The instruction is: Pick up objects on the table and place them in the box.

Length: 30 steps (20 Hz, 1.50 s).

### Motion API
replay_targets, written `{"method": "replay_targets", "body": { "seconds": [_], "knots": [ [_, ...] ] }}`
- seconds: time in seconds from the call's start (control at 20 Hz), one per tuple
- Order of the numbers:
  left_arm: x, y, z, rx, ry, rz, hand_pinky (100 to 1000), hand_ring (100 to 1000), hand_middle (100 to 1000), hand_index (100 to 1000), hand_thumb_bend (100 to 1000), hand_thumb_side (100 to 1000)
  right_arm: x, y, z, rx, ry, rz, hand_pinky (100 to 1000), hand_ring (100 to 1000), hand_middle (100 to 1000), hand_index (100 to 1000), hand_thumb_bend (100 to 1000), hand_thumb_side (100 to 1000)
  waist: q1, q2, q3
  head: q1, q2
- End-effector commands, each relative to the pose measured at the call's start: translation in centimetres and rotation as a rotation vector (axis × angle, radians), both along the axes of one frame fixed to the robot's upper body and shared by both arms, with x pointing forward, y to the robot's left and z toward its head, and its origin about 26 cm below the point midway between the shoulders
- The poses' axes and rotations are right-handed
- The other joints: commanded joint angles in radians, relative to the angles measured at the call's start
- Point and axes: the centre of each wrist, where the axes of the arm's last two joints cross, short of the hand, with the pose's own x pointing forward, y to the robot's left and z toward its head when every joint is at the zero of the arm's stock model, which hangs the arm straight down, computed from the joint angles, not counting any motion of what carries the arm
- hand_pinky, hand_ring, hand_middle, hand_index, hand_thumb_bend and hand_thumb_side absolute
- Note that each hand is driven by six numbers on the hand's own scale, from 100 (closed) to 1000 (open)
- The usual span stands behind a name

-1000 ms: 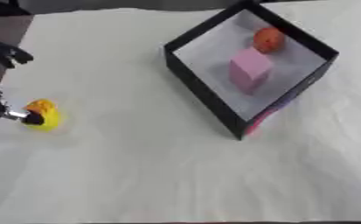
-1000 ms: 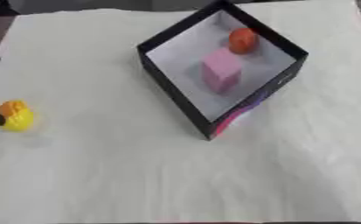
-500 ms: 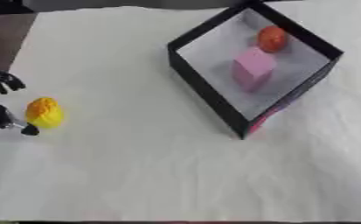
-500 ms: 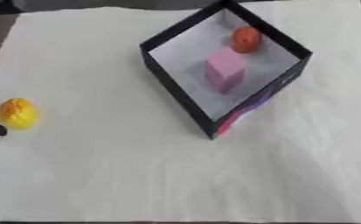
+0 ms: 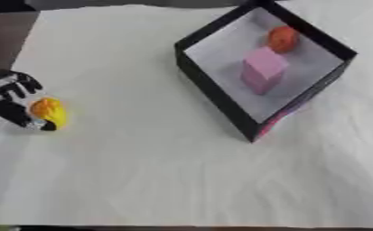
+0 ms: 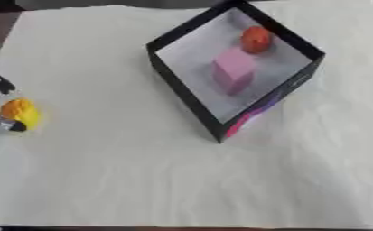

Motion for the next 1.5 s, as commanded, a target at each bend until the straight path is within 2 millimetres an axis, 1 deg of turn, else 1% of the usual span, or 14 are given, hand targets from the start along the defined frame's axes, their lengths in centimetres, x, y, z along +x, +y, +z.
{"method": "replay_targets", "body": {
  "seconds": [0.05,0.15,0.25,0.35,0.55,0.7,0.8,1.0,1.2,1.25,1.3,1.35,1.45,1.5],
  "knots": [
    [0.3,0.1,1.1,0.016,-0.026,-0.006,733,731,687,819,712,290,-0.1,0.0,0.6,-0.017,-0.021,0.002,884,857,822,921,201,386,-0.012,-0.02,-0.002,0.003,-0.003],
    [0.2,0.0,1.2,0.036,-0.004,-0.017,739,743,703,827,716,315,-0.1,0.0,0.7,-0.017,-0.022,0.002,884,857,822,921,201,386,-0.011,-0.019,-0.003,0.004,-0.002],
    [-0.1,0.0,1.7,0.082,0.007,-0.018,763,767,725,841,760,335,-0.1,0.0,0.7,-0.018,-0.022,0.001,885,857,822,921,201,387,-0.009,-0.018,-0.003,0.005,-0.002],
    [-0.6,0.1,2.4,0.14,-0.004,-0.007,799,802,757,850,788,318,-0.1,-0.1,0.6,-0.021,-0.02,-0.001,885,857,822,920,199,387,-0.007,-0.018,-0.001,0.009,0.0],
    [-1.3,0.5,3.4,0.212,-0.048,0.04,805,802,750,838,784,286,-0.1,-0.1,0.6,-0.023,-0.018,-0.002,886,857,822,921,199,387,-0.005,-0.02,0.005,0.013,-0.004],
    [-1.3,0.6,3.1,0.21,-0.023,0.053,787,785,727,828,745,283,-0.1,-0.1,0.6,-0.021,-0.018,-0.002,887,857,822,920,197,388,-0.006,-0.02,0.007,0.017,-0.008],
    [-1.0,0.7,2.4,0.176,0.016,0.058,779,777,722,824,714,294,-0.1,-0.1,0.6,-0.019,-0.019,0.0,887,857,822,920,197,388,-0.01,-0.021,0.006,0.02,-0.006],
    [-0.5,0.8,1.4,0.122,0.062,0.062,773,771,720,816,688,290,-0.1,0.0,0.6,-0.015,-0.019,0.001,887,857,823,921,196,389,-0.014,-0.019,0.004,0.021,-0.003],
    [-0.3,0.8,1.0,0.104,0.061,0.064,756,752,697,781,607,250,-0.1,0.0,0.6,-0.013,-0.019,0.003,888,858,823,921,195,390,-0.014,-0.017,0.004,0.021,-0.002],
    [-0.3,0.8,1.0,0.098,0.056,0.064,750,744,687,766,557,224,-0.1,0.0,0.6,-0.014,-0.019,0.005,889,858,823,921,195,390,-0.014,-0.017,0.003,0.02,-0.002],
    [-0.3,0.8,1.0,0.092,0.05,0.064,748,741,685,761,530,210,-0.1,0.1,0.6,-0.015,-0.018,0.007,889,858,823,921,195,390,-0.014,-0.017,0.003,0.019,-0.003],
    [-0.3,0.7,1.0,0.083,0.045,0.063,746,737,681,747,472,187,-0.1,0.1,0.5,-0.016,-0.017,0.007,889,858,823,921,194,391,-0.014,-0.017,0.002,0.019,-0.003],
    [-0.3,0.6,1.0,0.064,0.037,0.06,742,732,675,733,394,146,-0.1,0.1,0.5,-0.016,-0.017,0.008,889,858,823,921,193,392,-0.014,-0.017,0.002,0.019,-0.004],
    [-0.4,0.6,1.0,0.056,0.035,0.057,740,727,673,729,371,133,-0.1,0.1,0.5,-0.016,-0.016,0.008,889,858,824,921,192,387,-0.014,-0.017,0.002,0.018,-0.004]
  ]
}}
